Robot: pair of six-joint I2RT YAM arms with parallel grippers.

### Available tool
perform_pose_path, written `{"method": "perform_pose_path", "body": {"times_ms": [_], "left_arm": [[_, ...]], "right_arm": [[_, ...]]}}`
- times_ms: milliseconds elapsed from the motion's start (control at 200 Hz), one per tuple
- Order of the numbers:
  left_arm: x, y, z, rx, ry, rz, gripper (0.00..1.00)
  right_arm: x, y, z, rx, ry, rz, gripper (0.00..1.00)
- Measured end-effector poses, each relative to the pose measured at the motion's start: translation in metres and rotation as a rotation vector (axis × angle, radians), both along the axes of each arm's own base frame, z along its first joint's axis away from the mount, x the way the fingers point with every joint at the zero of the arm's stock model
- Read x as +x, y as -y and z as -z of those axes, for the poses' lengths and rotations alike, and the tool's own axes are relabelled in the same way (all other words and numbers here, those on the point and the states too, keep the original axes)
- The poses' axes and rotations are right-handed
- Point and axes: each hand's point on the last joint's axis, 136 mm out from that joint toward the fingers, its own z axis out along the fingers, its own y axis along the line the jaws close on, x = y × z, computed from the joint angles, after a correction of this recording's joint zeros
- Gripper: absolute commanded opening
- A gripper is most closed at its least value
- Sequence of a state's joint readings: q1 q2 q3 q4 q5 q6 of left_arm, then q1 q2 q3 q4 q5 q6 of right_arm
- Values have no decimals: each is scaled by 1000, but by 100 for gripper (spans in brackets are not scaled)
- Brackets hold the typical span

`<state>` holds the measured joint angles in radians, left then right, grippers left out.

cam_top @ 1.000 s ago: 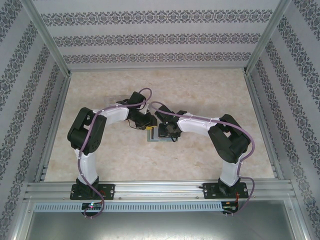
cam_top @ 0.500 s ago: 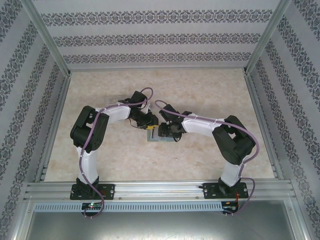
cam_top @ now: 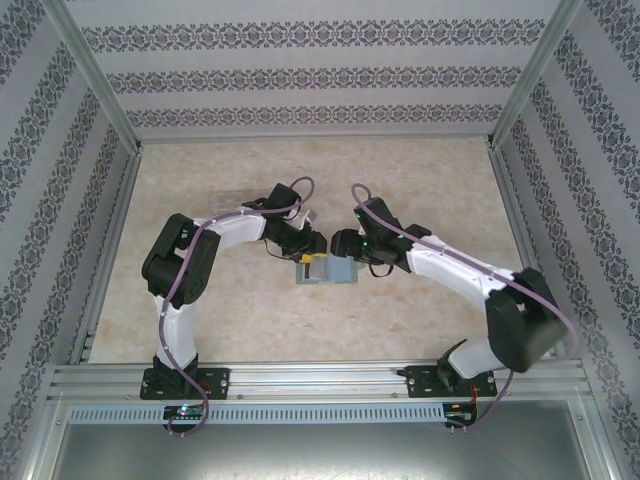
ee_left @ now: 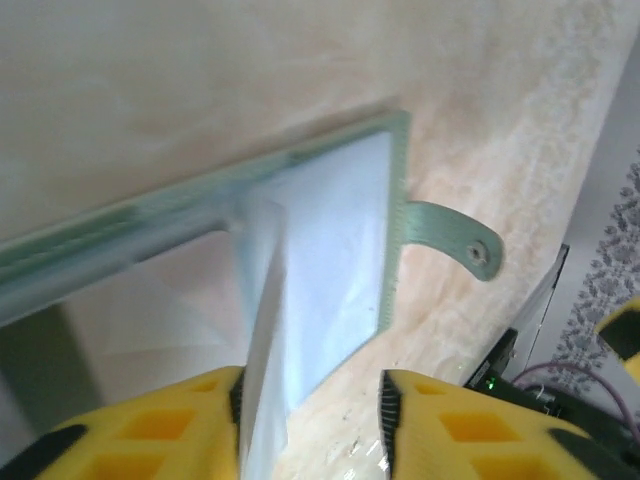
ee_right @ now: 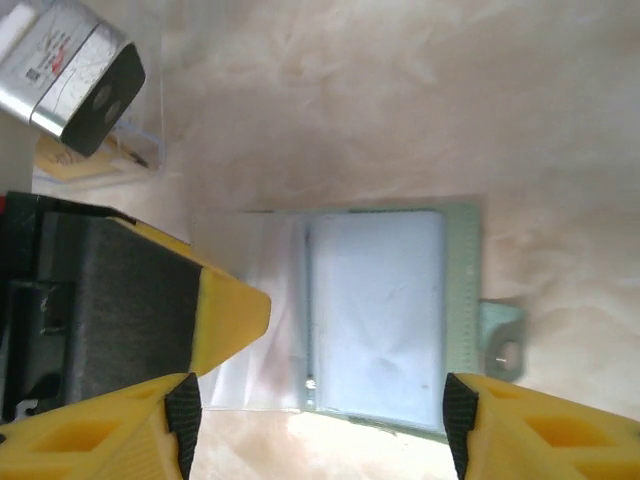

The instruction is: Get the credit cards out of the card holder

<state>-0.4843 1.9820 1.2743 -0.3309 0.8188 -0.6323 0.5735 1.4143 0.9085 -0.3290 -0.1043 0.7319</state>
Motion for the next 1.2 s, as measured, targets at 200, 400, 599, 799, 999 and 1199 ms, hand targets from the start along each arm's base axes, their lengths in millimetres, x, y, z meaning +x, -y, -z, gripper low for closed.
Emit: {"method": "perform_pose_path", "body": {"times_ms": [200,400,599,799,999,1199], "left_arm": [[-7,33,-23,-70,43,70,63],[-5,41,-28,-71,55,71,64],[13,17,-23,-12,79,-14,63],[30,-35,-32,58,127,-157,60],[24,-61,-29,119,130,-222,54],[12,-62,-13,124,68,-217,37]], "right_arm": [[-3,28,-5,-12,34,73,71],[-4,34,-9,-16,52,94,69],[-5,28,-6,6,38,74,65],[-4,3,15,73,-37,14,59],[1,-33,36,128,-124,-45,50],[9,-56,45,174,-154,-45,38]]}}
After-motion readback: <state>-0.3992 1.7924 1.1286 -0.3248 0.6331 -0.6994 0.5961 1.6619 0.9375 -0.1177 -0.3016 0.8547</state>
